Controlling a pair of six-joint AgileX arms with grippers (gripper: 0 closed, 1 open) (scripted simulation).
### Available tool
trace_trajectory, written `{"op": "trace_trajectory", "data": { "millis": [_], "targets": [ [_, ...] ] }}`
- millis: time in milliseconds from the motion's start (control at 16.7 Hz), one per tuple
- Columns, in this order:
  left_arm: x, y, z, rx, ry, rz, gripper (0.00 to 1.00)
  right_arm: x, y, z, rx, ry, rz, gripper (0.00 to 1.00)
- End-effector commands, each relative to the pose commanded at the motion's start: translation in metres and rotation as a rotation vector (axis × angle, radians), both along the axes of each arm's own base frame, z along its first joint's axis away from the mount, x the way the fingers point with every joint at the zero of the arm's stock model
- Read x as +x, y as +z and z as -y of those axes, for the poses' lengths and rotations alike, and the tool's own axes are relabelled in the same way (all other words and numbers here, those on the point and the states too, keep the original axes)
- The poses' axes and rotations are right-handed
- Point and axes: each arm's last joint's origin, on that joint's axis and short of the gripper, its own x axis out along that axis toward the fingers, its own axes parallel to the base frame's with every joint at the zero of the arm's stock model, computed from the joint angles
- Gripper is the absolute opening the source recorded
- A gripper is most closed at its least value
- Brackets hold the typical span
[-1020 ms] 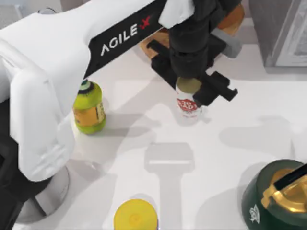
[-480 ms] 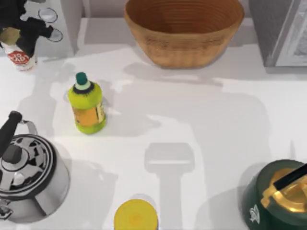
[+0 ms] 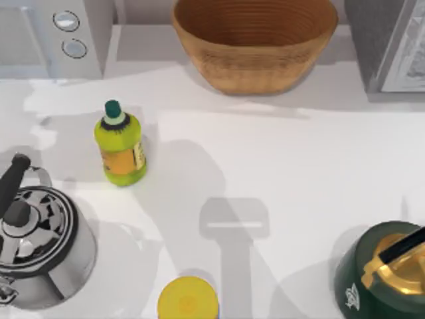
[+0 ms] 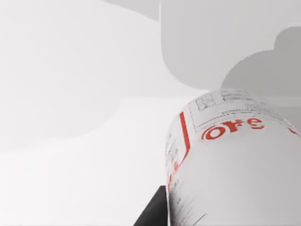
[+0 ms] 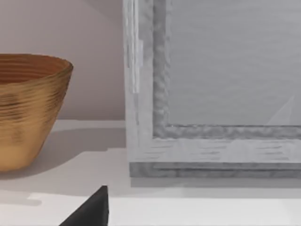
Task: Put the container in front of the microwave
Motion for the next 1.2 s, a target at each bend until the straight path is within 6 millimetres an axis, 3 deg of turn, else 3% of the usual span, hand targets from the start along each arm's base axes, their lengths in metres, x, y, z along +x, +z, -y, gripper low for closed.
{"op": "trace_trajectory", "data": {
  "millis": [720,1200],
  "targets": [
    [0.0,-0.008,-0.0001,0.0,0.0,0.0,0.0,0.0,0.0,0.0,0.0,0.0,0.0,1.0],
    [0.0,-0.008,-0.0001,0.0,0.0,0.0,0.6,0.0,0.0,0.0,0.0,0.0,0.0,1.0]
  ]
}}
